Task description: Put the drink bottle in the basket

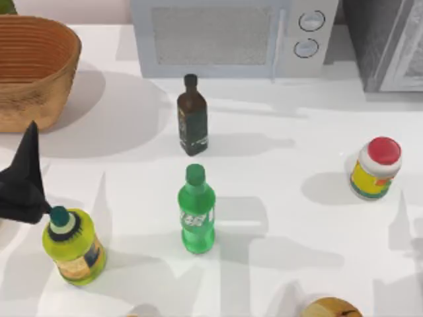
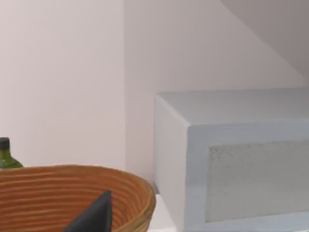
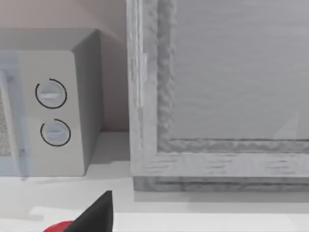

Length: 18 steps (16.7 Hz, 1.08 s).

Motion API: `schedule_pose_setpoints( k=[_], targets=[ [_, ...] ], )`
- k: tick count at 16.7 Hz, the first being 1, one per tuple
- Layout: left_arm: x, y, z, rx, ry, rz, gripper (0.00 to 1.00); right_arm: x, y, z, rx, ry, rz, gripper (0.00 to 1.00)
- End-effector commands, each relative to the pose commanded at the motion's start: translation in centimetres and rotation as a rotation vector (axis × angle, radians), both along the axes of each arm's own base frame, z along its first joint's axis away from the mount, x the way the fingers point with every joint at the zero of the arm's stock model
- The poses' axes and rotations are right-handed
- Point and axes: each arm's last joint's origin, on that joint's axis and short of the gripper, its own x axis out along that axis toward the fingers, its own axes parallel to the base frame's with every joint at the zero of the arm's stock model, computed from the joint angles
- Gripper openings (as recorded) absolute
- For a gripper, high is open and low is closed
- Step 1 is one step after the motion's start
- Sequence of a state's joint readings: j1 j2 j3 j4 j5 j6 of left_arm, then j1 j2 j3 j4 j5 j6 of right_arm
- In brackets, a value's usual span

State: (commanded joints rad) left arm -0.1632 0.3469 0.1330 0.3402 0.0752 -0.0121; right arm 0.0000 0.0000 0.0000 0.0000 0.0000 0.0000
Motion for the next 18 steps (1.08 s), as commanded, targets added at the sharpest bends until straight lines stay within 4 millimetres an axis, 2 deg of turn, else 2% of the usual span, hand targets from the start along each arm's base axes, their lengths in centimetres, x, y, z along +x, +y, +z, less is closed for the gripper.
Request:
schedule_pose_setpoints(
  k=[4,10,14,18],
  targets=[
    [2.8,-2.0,0.8,0.003,-0.028,-0.125,1.0,0.0,0.0,0.0,0.0,0.0,0.0,1.0],
    [4.8,-5.0,-0.7,0.031,0.002,-0.27,1.0,0.0,0.0,0.0,0.0,0.0,0.0,1.0],
    [5.3,-7.1,-3.5,0.07,0.091,-0.357,1.0,0.0,0.0,0.0,0.0,0.0,0.0,1.0],
    [4.1,-9.3,-7.6,0.15,0.249,-0.483,1.0,0.0,0.0,0.0,0.0,0.0,0.0,1.0]
  ],
)
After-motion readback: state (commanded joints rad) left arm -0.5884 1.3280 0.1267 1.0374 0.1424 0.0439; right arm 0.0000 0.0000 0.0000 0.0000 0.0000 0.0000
